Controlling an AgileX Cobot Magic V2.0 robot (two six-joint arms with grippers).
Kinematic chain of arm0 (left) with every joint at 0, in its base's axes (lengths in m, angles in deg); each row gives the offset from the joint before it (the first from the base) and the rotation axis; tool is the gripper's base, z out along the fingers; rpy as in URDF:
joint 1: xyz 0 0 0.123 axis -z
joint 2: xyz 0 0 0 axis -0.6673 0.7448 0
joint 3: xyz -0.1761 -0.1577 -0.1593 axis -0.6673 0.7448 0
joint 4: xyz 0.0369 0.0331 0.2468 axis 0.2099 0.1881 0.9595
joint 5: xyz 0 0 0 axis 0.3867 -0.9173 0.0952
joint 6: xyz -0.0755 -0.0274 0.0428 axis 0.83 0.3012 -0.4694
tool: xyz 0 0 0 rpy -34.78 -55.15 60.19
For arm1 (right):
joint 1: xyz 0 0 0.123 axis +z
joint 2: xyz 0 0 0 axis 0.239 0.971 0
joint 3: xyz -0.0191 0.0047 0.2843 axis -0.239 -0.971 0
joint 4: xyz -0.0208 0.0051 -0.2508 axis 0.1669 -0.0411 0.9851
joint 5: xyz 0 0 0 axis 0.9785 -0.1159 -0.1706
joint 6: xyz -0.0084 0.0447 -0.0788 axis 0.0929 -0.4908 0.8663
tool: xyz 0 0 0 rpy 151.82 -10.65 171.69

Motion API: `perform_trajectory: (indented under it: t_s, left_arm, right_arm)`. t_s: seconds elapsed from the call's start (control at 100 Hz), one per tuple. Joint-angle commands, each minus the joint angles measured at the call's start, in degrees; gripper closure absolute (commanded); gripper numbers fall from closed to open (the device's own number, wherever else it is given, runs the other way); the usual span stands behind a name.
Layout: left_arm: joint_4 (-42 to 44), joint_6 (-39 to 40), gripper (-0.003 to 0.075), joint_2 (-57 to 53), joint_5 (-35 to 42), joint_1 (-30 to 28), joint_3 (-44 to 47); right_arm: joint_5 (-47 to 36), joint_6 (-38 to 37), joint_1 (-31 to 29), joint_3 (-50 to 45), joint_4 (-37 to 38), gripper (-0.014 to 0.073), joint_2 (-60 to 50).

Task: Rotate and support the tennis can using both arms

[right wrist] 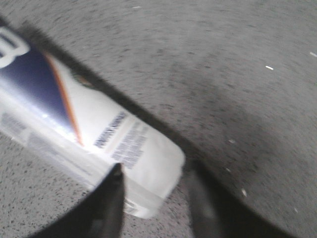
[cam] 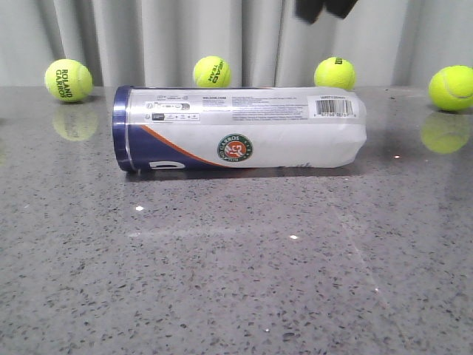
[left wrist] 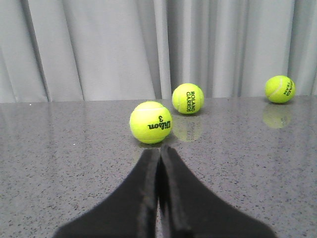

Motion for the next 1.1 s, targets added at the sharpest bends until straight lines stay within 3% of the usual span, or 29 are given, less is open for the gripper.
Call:
perform_trajectory:
  t_s: [0.0,0.09,0.34,0.71,1.09]
  left_arm:
    - [-0.44,0.48,0.074,-1.88,4.39,-0.1,2.49]
    - [-0.44,0.48,0.074,-1.88,4.39,-0.1,2.49]
    - [-0.44,0.48,0.074,-1.88,4.39,-0.1,2.49]
    - [-0.44,0.48,0.074,-1.88,4.39,-0.1,2.49]
    - [-0.44,0.48,0.074,-1.88,4.39,-0.1,2.49]
  right_arm:
    - [3.87,-3.12,-2.28,1.83,0.77,0.0501,-4.41]
    - [3.75,-4.34,-4.93,1.78,0.77,0.0667,-5.99]
    - [1.92,-4.75,-12.46,-1.77,0.78,0.0657,-12.04]
    - [-10.71,-4.1,-24.42,-23.12,0.85,0.0662,-28.82]
    - [-30.64,-3.62,-26.01,-46.66,2.78,0.0662,-52.74]
